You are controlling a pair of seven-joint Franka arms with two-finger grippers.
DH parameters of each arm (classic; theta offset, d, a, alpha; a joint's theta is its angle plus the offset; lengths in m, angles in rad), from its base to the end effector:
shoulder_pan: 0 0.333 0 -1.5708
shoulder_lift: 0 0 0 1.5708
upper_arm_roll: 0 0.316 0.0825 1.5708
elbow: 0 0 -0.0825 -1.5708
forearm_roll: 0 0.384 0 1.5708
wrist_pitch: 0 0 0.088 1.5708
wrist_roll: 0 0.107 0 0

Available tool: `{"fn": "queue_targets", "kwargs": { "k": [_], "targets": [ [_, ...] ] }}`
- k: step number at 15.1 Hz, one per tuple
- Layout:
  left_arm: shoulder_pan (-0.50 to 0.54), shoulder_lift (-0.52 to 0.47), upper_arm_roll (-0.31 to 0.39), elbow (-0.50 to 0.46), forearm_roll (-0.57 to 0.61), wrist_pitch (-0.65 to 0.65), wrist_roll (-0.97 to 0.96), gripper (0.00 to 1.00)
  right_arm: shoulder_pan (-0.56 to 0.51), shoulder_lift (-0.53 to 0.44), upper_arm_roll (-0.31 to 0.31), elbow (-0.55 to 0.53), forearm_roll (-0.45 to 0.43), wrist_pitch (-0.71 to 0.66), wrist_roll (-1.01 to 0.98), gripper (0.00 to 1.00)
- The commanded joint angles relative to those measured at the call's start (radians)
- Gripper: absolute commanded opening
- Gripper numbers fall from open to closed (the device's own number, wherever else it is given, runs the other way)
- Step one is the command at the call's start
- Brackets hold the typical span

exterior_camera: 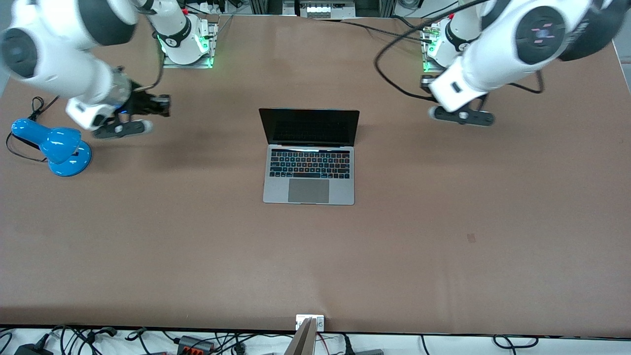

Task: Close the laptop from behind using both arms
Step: 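Position both grippers above the laptop lid's top edge behind the screen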

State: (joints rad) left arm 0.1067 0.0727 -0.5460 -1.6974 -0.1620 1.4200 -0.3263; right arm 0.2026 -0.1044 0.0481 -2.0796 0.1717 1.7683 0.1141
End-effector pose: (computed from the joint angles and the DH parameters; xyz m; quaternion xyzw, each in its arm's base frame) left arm 0.4860 -0.2409 0.5242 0.9791 -0.0564 -0.1933 0.0294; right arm 0.4798 0.1389 0.4589 -0.9906 -0.0419 0.1156 0.0594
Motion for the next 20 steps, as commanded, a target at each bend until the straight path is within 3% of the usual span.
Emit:
{"fn": "queue_targets", "kwargs": {
  "k": [1,5,8,11,20],
  "targets": [
    [0.01,0.015,-0.087,-0.06,-0.014,0.055,-0.051,0.0,0.122,-0.083,-0.007,-0.148,0.012,0.109,0.117,0.0],
    [0.013,-0.005,-0.188,-0.195,-0.027,0.21,-0.086,0.0,0.305,-0.049,-0.008,-0.174,0.011,0.21,0.341,0.0],
    [0.013,-0.004,-0.268,-0.272,-0.027,0.312,-0.155,0.0,0.4,-0.011,-0.008,-0.175,0.012,0.255,0.426,0.0],
    [0.011,-0.002,-0.305,-0.315,-0.027,0.379,-0.21,0.0,0.495,0.04,-0.008,-0.181,0.012,0.322,0.466,0.0],
    [-0.05,0.075,-0.328,-0.409,-0.013,0.623,-0.316,0.0,0.547,0.144,-0.008,-0.2,0.011,0.533,0.464,0.0]
  ]
}}
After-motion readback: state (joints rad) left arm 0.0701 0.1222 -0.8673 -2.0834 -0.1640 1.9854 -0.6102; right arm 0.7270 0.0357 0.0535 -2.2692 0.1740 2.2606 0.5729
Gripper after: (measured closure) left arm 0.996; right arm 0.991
